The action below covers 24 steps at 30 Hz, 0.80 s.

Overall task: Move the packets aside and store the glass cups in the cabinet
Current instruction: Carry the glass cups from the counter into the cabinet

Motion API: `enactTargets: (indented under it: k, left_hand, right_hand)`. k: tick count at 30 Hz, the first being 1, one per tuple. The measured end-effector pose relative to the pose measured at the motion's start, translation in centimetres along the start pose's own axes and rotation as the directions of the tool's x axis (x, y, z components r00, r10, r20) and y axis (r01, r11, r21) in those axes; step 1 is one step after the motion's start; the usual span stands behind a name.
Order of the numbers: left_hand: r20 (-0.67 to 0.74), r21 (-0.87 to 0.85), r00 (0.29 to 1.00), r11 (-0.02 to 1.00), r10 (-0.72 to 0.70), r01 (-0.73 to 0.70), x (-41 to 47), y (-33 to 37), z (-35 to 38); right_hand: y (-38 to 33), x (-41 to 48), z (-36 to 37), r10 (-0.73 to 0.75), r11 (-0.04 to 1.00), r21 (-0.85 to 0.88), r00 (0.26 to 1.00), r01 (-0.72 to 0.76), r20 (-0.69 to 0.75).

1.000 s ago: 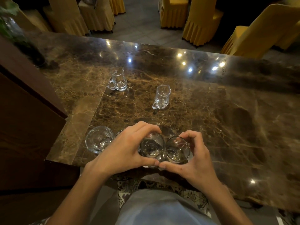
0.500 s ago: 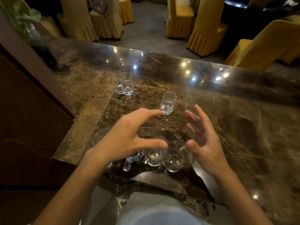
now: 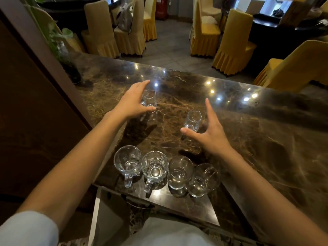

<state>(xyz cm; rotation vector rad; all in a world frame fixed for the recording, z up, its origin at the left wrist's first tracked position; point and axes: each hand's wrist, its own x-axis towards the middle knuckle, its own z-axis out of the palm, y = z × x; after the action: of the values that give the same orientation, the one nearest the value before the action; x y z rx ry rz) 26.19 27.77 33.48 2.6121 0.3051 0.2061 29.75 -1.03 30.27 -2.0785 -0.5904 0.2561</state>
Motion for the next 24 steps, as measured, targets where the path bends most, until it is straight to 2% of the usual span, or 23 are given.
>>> enactTargets:
  k: [4,10,14,19,24]
  left_hand:
    - [0.112,-0.034,0.986,0.991,-0.122,0.127,1.7,-1.9,1.2]
    - [0.152,-0.097,0.969,0.973,-0.194,0.21,2.7,-2.6,2.2]
    - [0.124,-0.113,0.98,0.979,-0.155,0.169,3.0,-2.6,2.5]
    - [0.096,-0.136,0.987,0.981,-0.128,0.14,3.1,-2.6,2.4]
    - [0.072,-0.058,0.992,0.993,-0.1,0.104,3.7,-2.8,2.3]
  right_hand:
    - [0.5,1.0,1.2,0.047,0.998,-0.035,0.998,-0.046,0.031]
    - [1.4,1.7,2.3,0.114,0.993,0.022,0.993,-0.114,-0.013]
    - [1.6,1.9,3.2,0.172,0.983,0.07,0.984,-0.169,-0.046]
    - [2.1,2.4,3.8,0.221,0.973,0.096,0.963,-0.208,-0.152]
    - [2.2,2.8,3.7,0.225,0.972,0.111,0.949,-0.205,-0.219]
